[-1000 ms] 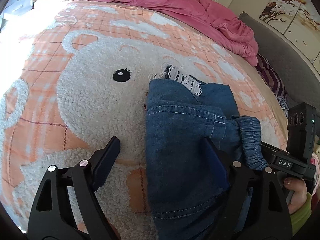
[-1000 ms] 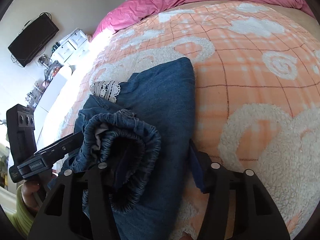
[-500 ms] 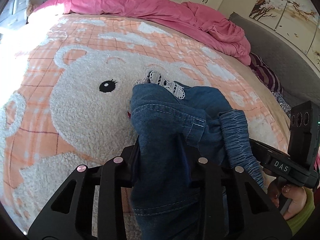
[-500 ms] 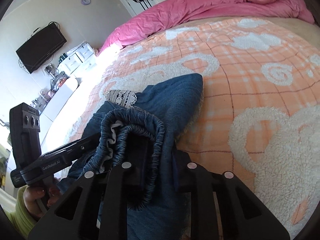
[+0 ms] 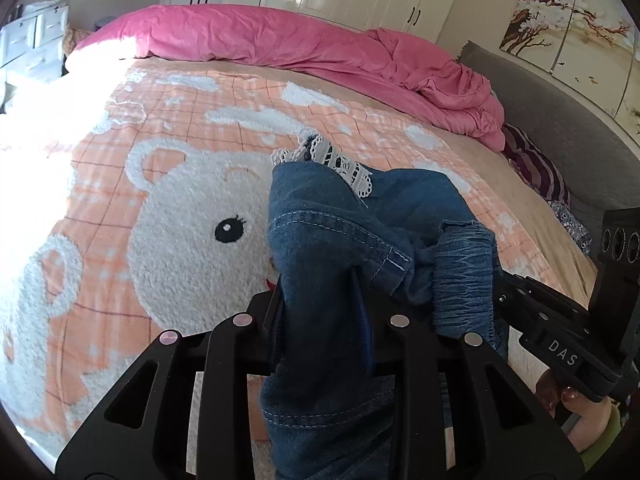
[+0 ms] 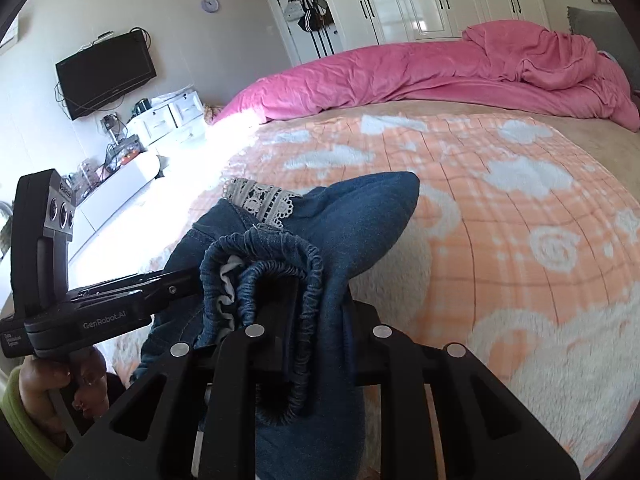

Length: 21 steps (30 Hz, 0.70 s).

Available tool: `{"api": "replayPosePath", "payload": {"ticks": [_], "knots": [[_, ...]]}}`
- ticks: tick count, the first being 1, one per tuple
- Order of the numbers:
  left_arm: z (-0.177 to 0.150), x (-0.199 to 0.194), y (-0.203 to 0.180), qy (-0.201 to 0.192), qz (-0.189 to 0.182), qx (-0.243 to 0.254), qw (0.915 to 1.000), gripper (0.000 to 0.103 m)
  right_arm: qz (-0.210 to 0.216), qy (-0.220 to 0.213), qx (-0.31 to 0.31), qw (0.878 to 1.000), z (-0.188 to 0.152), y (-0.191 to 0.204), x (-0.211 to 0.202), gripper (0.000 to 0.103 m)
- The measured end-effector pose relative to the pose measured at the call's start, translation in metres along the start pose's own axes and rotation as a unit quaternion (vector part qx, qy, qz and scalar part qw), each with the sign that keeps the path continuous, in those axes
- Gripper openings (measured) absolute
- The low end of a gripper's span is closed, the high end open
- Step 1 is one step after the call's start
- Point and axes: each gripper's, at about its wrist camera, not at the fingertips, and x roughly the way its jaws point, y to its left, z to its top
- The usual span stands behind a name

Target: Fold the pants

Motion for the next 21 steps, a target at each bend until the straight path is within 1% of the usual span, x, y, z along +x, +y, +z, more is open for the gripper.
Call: {"api": "replayPosePath", "payload": {"ticks": [6,11,15,21], "knots": [[0.029,0.006,0.004,-0.014,0.009,-0.001,0.9999,0.021,-0.002,-0.006,-0.010,1.000,0.027,-0.004,0.014,0.017],[0.045,0.016,0.006,-0.019,0.019,0.003,0.9996,0.021,-0.004,-0.010,-0.013,1.000,0.048,-0.007,0.033,0.017],[0.054,0.028,0.010,-0.015,0.026,0.006,0.9995,0.021,-0.007,-0.004,-0.011,1.000,0.057,-0.013,0.049,0.017],[0.061,0.047,0.016,-0.006,0.031,0.006,0.9995,0.021,-0.008,0.011,0.006,1.000,0.060,-0.024,0.068,0.017]]}}
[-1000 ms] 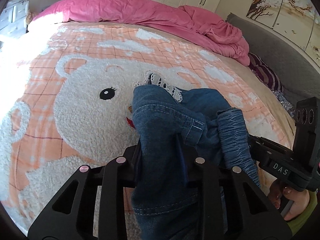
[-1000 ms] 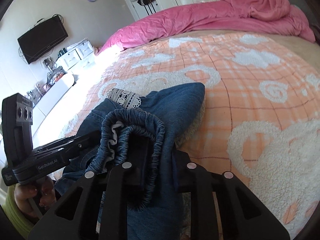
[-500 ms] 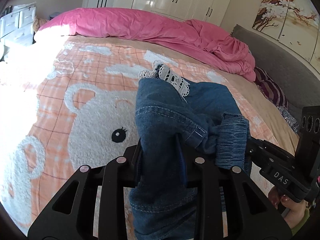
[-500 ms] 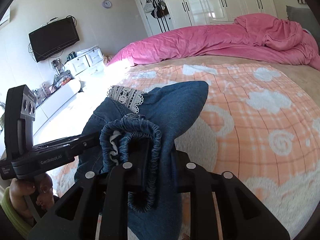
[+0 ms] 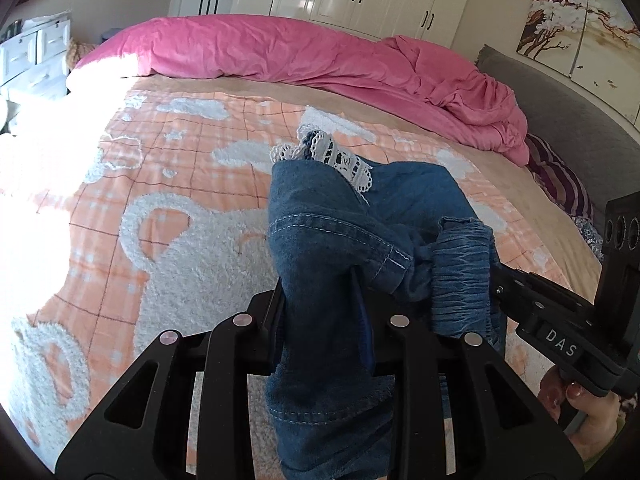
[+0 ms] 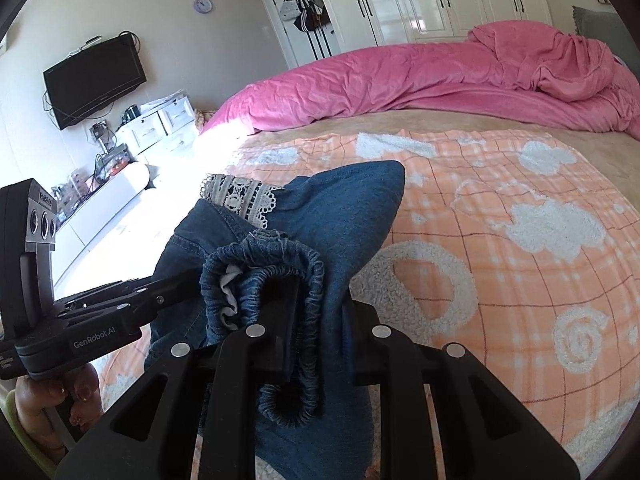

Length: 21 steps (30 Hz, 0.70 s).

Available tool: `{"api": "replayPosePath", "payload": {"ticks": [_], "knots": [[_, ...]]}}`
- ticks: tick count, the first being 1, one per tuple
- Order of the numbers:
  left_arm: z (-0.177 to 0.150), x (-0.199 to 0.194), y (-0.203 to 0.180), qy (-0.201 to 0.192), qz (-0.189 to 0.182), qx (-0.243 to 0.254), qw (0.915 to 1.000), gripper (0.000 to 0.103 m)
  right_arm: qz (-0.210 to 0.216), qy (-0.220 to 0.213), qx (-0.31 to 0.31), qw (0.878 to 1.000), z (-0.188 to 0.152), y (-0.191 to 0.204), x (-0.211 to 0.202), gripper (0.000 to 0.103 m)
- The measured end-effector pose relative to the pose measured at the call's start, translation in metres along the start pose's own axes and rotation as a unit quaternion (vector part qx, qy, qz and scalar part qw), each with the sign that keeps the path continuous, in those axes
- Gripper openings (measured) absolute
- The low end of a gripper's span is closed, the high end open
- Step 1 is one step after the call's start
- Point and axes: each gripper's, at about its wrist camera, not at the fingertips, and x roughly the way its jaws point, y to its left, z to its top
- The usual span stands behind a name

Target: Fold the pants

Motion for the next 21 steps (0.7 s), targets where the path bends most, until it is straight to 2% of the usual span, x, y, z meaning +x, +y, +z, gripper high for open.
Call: {"api": "replayPosePath", "payload": {"ticks": [3,7,13,16,19,21], "knots": [[-0.003,0.016,0.005,0.013,0.007,-0.003,0.9999,0.021,-0.005,0.017,0.009,1.000,-0.001,-0.006,0.012,0.017],[-0.009,0.034,0.014,0.042,0.020,-0.015,0.9988,0.021,-0.032,0.046,0.028,0.998,-0.008,-0.017,0.029,0.017],[-0.015,0.036,0.019,0.050,0.027,-0.020,0.9982,0.023,-0.049,0.077,0.052,0.994,-0.020,-0.032,0.036,0.017],[-0.017,0.039,0.022,0.052,0.030,-0.022,0.9979,0.028,-0.066,0.084,0.045,0.993,-0.025,-0.032,0.038,0.024],[-0.019,0.038,0.026,0.049,0.034,-0.027,0.9978,0.037,-0.086,0.083,0.033,0.992,-0.028,-0.032,0.037,0.036],[-0.021,0.035,0.028,0.047,0.036,-0.031,0.9977,0.045,-0.086,0.083,0.035,0.992,-0.030,-0.035,0.036,0.039]]}}
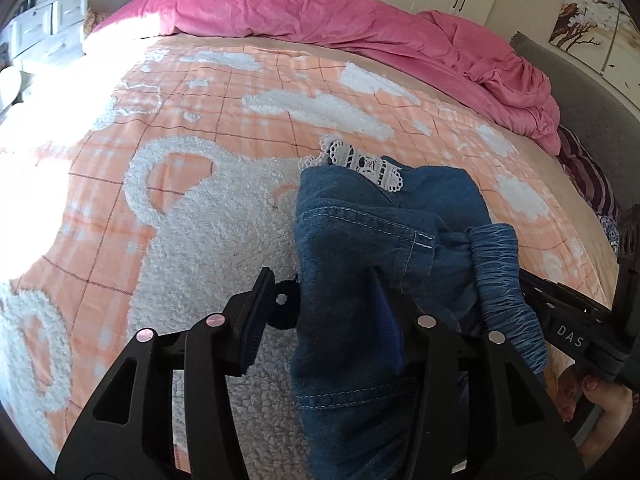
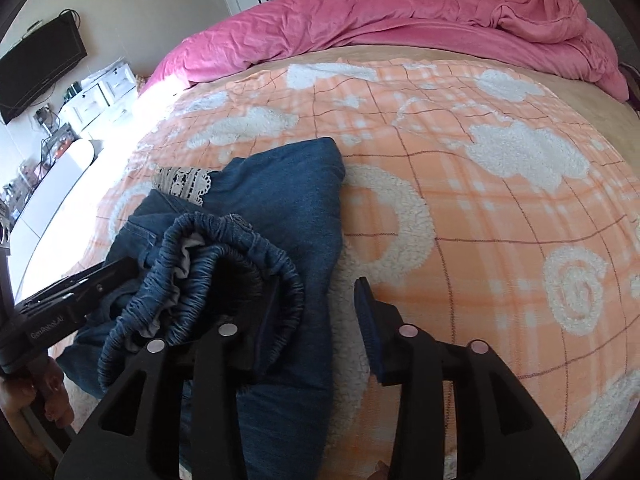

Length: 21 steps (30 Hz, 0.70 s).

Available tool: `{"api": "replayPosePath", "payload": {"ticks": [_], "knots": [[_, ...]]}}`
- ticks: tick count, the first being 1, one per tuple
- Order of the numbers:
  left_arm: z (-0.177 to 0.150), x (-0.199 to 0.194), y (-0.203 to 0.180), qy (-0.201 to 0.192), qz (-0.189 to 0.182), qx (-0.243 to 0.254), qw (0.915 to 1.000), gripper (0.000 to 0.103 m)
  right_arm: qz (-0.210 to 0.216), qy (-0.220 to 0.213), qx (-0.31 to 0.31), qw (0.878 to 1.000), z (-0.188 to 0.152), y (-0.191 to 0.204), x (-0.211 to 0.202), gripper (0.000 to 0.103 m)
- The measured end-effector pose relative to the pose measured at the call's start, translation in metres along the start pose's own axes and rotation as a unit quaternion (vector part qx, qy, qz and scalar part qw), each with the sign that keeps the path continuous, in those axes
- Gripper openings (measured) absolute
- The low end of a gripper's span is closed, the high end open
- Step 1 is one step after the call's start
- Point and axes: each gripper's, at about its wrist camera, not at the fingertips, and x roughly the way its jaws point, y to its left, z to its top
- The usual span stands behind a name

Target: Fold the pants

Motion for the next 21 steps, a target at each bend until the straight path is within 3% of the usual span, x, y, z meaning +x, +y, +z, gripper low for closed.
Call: {"api": "replayPosePath", "payload": {"ticks": [6,8,21], "knots": [[-0.006,-0.008,0.009,0.004,-0.015,-0.011,0.9998,0.056,-0.004,-0.014,0.008,1.000,-0.003,-0.006,-0.011,0.053],[-0.007,-0.012,0.010,0.003,-0.013,-0.010,0.9999,0.059,-0.003,-0.020,0.015,1.000,-0.004,-0.009,-0.017,0.065],[-0.013,-0.031,0.004,-0.002,-0.022,0.008,0.9997,0.074,-0.011,-0.080,0.044,0.996,-0.008,-0.027,-0.056,0.090]]}}
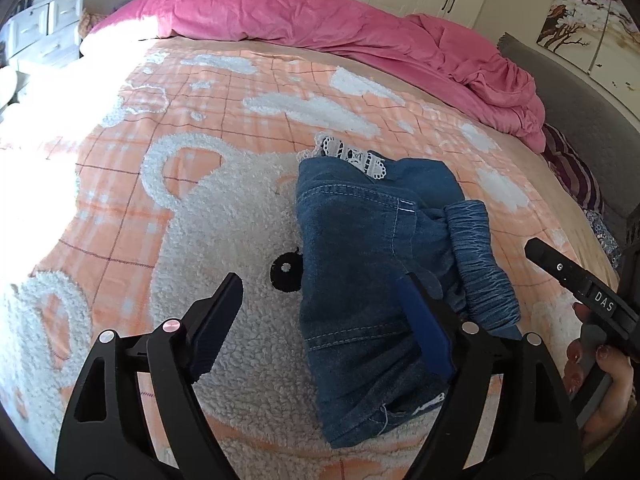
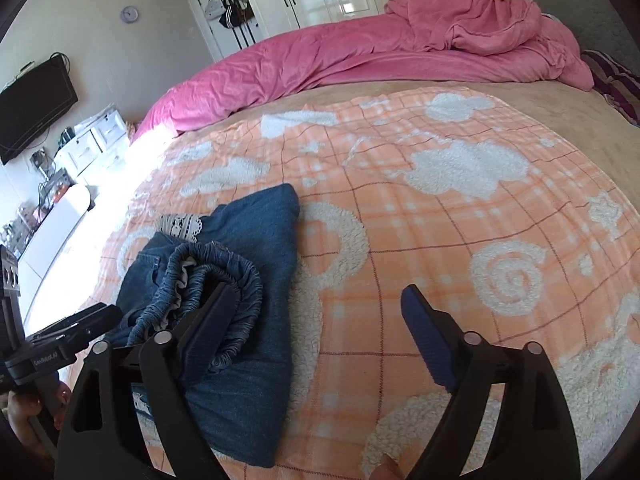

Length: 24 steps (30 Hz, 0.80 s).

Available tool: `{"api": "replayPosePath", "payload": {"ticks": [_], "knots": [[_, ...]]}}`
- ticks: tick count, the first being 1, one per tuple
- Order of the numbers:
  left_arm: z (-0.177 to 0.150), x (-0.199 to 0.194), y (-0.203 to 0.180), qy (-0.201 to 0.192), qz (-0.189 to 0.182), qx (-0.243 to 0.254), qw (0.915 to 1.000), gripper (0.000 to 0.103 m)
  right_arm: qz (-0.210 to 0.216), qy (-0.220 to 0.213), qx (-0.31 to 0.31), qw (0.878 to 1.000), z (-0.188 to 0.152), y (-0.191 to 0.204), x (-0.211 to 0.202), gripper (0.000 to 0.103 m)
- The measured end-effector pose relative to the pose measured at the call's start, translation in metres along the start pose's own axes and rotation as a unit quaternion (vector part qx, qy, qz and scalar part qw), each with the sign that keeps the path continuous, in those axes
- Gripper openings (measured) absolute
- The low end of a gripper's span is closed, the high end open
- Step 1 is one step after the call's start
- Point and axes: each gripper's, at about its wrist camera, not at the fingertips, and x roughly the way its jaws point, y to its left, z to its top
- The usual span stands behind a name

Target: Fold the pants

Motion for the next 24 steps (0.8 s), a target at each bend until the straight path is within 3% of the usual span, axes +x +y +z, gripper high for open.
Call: {"api": "replayPosePath", "payload": {"ticks": [11,24], "knots": [[-0.012,-0.032,-0.012,-0.036,0.014,0.014,0.9992,0.092,-0.006,-0.065,-0.022,0.998,-0.009,0.012,-0.036,0.098],[-0.061,-0.076,-0.024,-0.089,0.046,0.020,0.9948,0.093,-0.013,-0.129,-0.069,0.989,-0.054,0.027,-0.094,0.098]]}}
